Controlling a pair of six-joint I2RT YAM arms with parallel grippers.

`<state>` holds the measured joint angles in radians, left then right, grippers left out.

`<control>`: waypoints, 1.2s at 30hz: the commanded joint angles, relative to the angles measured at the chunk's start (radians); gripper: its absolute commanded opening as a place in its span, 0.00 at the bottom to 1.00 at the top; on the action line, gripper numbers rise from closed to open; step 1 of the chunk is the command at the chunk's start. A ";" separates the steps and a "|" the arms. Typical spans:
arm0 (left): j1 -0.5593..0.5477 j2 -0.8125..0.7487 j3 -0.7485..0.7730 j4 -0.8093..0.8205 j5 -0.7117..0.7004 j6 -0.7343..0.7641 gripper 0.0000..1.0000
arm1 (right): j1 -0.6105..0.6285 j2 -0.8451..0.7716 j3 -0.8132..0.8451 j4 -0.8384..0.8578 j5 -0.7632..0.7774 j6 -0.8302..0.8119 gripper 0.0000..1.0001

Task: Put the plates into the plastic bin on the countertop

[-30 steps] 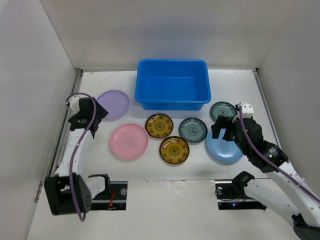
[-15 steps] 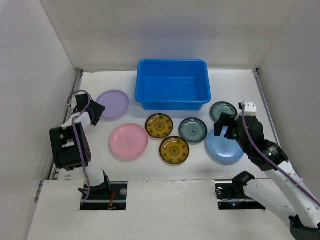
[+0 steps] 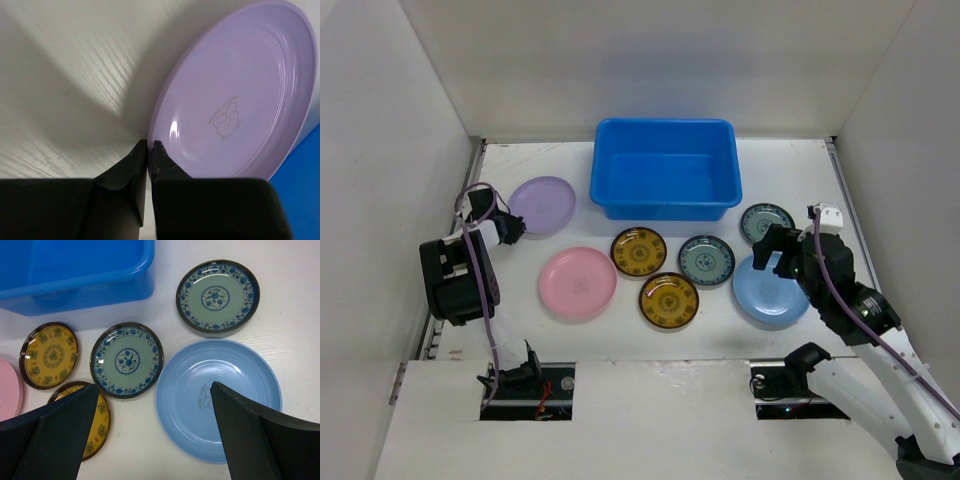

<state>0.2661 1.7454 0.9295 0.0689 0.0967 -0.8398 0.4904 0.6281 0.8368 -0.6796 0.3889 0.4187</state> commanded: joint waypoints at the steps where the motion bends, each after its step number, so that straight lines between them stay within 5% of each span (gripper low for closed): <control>1: 0.025 -0.073 0.074 0.005 0.014 -0.013 0.00 | -0.006 -0.018 0.016 0.054 0.011 0.012 1.00; 7: -0.003 -0.170 0.343 -0.105 0.034 0.002 0.00 | -0.006 -0.044 0.018 0.055 0.018 0.020 1.00; 19: -0.492 0.176 1.084 -0.380 0.117 0.232 0.03 | -0.006 -0.031 0.047 0.057 0.044 0.020 1.00; 36: -0.667 0.508 1.094 -0.212 0.018 0.357 0.05 | -0.010 -0.096 0.033 -0.024 0.044 0.048 1.00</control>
<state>-0.3798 2.2860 2.0022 -0.2184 0.1184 -0.5301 0.4900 0.5419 0.8425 -0.6975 0.4145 0.4530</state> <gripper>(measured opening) 0.048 0.999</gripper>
